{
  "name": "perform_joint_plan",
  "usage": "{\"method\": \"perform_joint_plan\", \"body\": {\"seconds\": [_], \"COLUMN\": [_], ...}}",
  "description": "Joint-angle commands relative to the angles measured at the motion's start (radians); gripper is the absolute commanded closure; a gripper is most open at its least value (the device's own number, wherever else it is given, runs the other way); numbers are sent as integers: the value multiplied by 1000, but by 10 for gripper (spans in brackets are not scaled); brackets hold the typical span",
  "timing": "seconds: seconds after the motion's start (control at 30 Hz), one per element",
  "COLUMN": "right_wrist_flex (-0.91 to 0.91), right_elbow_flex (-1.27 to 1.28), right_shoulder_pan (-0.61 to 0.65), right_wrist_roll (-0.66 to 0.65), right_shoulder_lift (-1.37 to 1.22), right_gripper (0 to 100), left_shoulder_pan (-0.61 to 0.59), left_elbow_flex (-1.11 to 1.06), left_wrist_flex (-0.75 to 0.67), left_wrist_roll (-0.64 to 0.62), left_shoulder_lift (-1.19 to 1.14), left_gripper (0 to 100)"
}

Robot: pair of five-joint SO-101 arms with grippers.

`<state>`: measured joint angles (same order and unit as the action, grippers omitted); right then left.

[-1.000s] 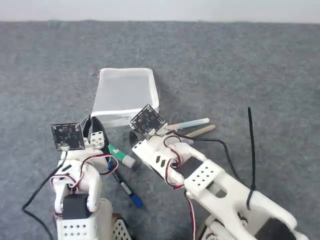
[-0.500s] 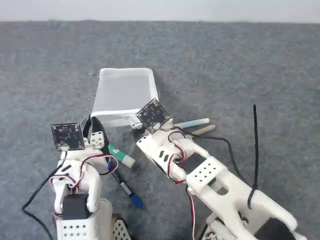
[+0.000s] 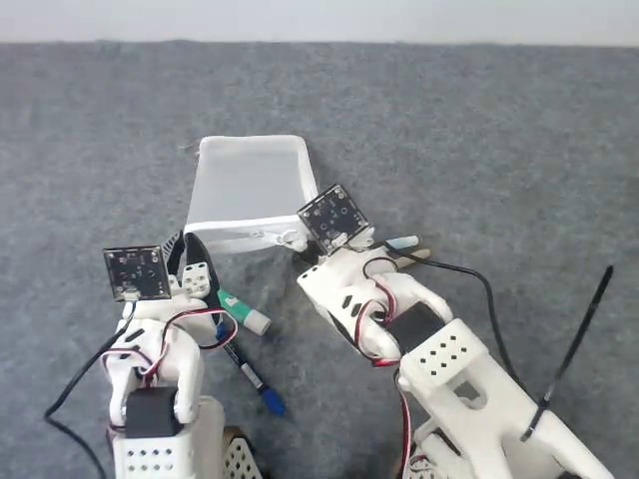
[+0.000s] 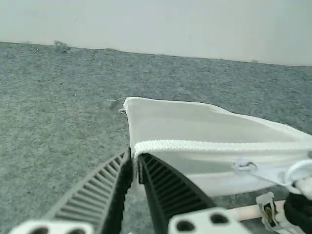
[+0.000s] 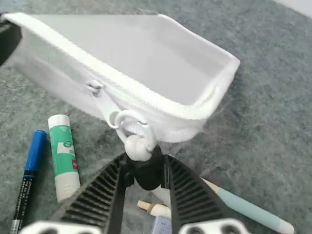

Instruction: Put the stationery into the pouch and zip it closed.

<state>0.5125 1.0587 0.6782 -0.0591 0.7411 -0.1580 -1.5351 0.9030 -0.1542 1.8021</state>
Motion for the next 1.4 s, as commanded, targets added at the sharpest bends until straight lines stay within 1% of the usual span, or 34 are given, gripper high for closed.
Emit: {"method": "perform_joint_plan", "body": {"seconds": [0.0, 0.17, 0.3, 0.4, 0.9, 1.0, 1.07, 1.13, 1.23, 1.3, 1.37], "right_wrist_flex": [35, 56, 102, 116, 117, 117, 119, 133, 147, 148, 168], "right_elbow_flex": [-64, -78, -112, -120, -120, -120, -118, -118, -117, -104, -89], "right_shoulder_pan": [-58, -107, -150, -171, -194, -166, -139, -116, -99, -99, -99], "right_wrist_roll": [8, 9, 61, 69, 71, 64, 41, 9, -6, -6, -6], "right_shoulder_lift": [45, 45, 45, 45, 45, 47, 47, 47, 67, 107, 160], "right_gripper": [993, 993, 993, 993, 993, 993, 993, 993, 993, 993, 993], "left_shoulder_pan": [-5, -5, -5, -5, -8, -6, -5, -5, -8, -12, -12], "left_elbow_flex": [35, 35, 35, 35, 35, 35, 36, 50, 62, 64, 64], "left_wrist_flex": [5, 5, 5, 5, 5, 6, 25, 60, 109, 114, 114], "left_wrist_roll": [8, 8, 8, 8, 8, 9, 34, 35, 18, -8, -6], "left_shoulder_lift": [18, 18, 18, 18, 18, 18, 18, 18, 18, 18, 18], "left_gripper": [985, 985, 985, 985, 985, 983, 961, 897, 793, 774, 776]}}
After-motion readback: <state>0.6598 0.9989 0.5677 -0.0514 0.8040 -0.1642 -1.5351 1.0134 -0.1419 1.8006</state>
